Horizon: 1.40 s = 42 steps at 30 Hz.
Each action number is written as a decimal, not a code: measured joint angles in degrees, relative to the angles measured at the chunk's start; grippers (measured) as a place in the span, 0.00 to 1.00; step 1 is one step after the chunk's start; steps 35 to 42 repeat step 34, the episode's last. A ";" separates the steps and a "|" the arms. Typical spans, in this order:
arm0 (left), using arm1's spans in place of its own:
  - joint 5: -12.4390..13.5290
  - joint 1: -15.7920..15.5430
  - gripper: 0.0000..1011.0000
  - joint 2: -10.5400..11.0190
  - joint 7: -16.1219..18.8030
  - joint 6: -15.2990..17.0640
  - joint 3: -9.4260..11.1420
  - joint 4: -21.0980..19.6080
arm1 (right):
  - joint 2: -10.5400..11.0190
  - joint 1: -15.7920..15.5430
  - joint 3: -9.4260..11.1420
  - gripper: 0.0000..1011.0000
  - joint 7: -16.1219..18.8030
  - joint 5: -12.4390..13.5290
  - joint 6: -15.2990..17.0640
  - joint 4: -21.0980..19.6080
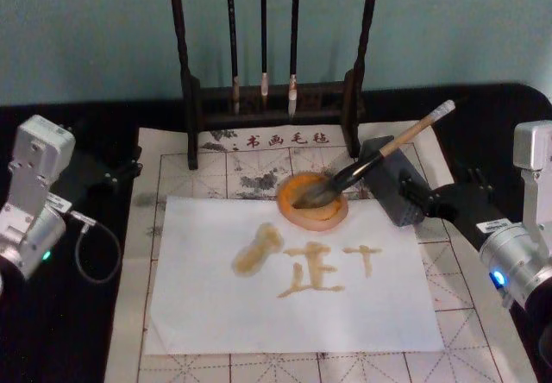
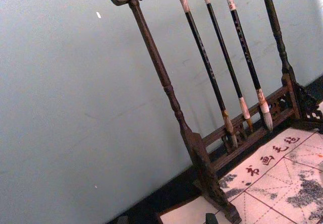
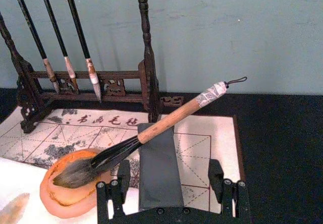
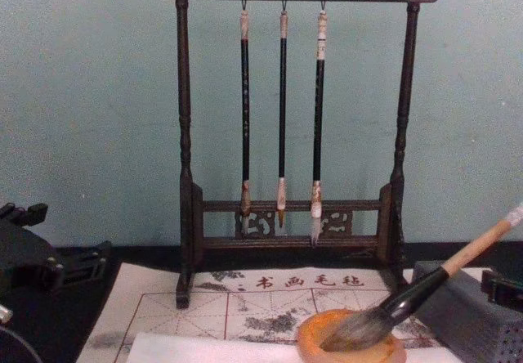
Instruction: Pick up the brush from the inkstone, write on the paper, then place the brush back to its original position.
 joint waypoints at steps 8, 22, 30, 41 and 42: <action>0.00 0.00 0.99 0.00 0.00 0.00 0.00 0.00 | 0.00 0.00 0.03 0.99 0.00 0.10 -0.04 0.00; 0.00 0.00 0.99 0.00 0.00 0.00 0.00 0.00 | 0.00 0.00 0.03 0.99 0.01 0.21 -0.08 0.00; 0.00 0.00 0.99 0.00 0.00 0.00 0.00 0.00 | 0.00 0.00 0.03 0.99 0.01 0.23 -0.08 0.00; 0.00 0.00 0.99 0.00 0.00 0.00 0.00 0.00 | 0.00 0.00 0.03 0.99 0.01 0.24 -0.08 0.00; 0.00 0.00 0.99 0.00 0.00 0.00 0.00 0.00 | 0.00 0.00 0.03 0.99 0.01 0.24 -0.08 0.00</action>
